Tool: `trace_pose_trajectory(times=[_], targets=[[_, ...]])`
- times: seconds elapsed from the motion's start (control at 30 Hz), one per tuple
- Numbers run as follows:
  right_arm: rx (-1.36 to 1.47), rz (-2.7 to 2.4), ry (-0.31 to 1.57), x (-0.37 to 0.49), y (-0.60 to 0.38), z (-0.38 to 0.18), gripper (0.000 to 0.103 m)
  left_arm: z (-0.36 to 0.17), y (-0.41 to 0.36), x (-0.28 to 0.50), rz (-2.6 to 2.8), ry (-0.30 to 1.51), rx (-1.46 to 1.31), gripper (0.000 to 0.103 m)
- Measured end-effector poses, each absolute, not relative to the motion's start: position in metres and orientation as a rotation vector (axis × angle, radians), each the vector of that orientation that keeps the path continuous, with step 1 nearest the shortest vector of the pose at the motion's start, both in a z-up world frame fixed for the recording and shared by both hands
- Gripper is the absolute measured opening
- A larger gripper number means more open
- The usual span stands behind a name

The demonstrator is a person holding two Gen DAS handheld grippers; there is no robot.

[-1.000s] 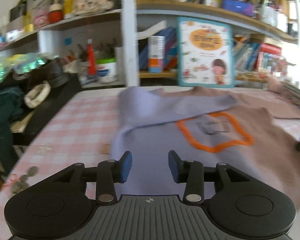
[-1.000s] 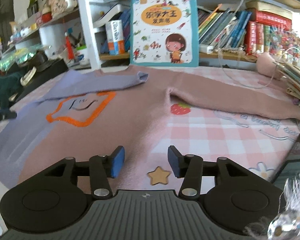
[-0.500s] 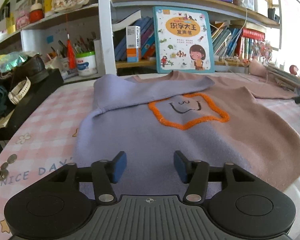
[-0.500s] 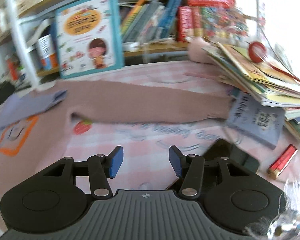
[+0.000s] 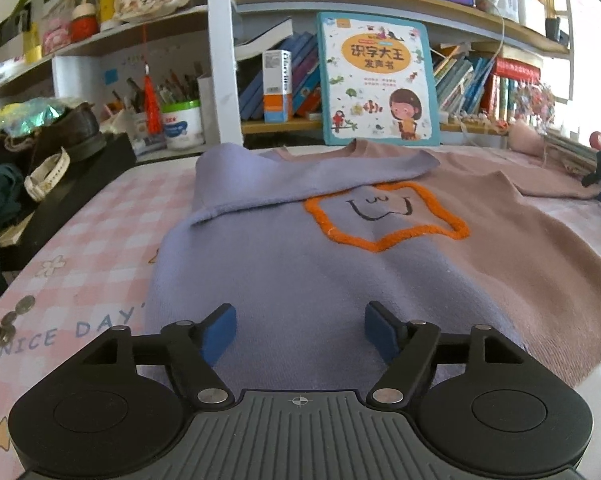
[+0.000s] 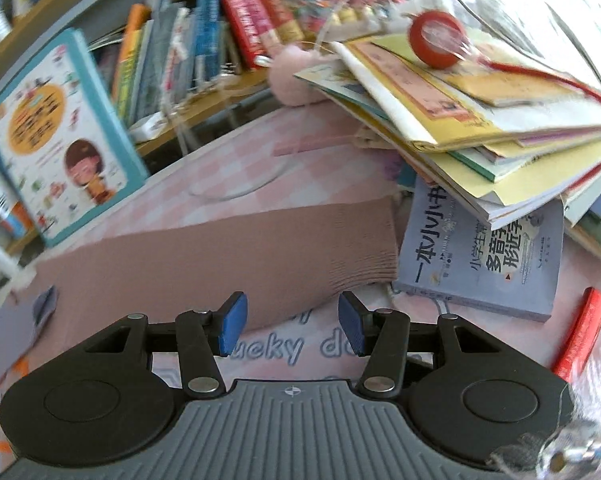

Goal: Fold clothes
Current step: 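Grasp the pink sleeve cuff with the right gripper, then lift the pink sleeve with the right gripper and lay it across the lavender sleeve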

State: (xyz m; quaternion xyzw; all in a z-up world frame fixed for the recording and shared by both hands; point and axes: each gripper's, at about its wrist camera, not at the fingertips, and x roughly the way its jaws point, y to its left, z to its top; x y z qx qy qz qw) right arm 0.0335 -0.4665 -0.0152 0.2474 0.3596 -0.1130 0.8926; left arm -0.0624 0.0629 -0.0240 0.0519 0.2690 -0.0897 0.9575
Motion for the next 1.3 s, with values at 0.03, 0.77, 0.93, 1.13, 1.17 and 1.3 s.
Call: trace_pose_trajectory(times=[0.03, 0.77, 0.93, 1.13, 1.17, 1.3], targets=[[0.521, -0.244, 0.744, 0.035, -0.468, -0.017, 0.047, -0.024, 0.062, -0.063, -0.177, 0.542, 0.115, 0.075], [0.424, -0.101, 0.525, 0.049, -0.425, 0.064, 0.005, -0.025, 0.055, -0.066, -0.167, 0.52, 0.15, 0.076], [0.359, 0.066, 0.454, 0.063, -0.367, 0.108, 0.005, -0.026, 0.056, -0.066, -0.169, 0.52, 0.147, 0.076], [0.285, 0.265, 0.441, 0.09, -0.282, 0.121, 0.005, -0.026, 0.06, -0.065, -0.177, 0.526, 0.13, 0.076], [0.272, 0.295, 0.441, 0.095, -0.266, 0.12, 0.005, -0.026, 0.06, -0.065, -0.178, 0.527, 0.127, 0.076], [0.233, 0.399, 0.437, 0.108, -0.207, 0.115, 0.005, -0.026, 0.059, -0.065, -0.176, 0.524, 0.137, 0.076]])
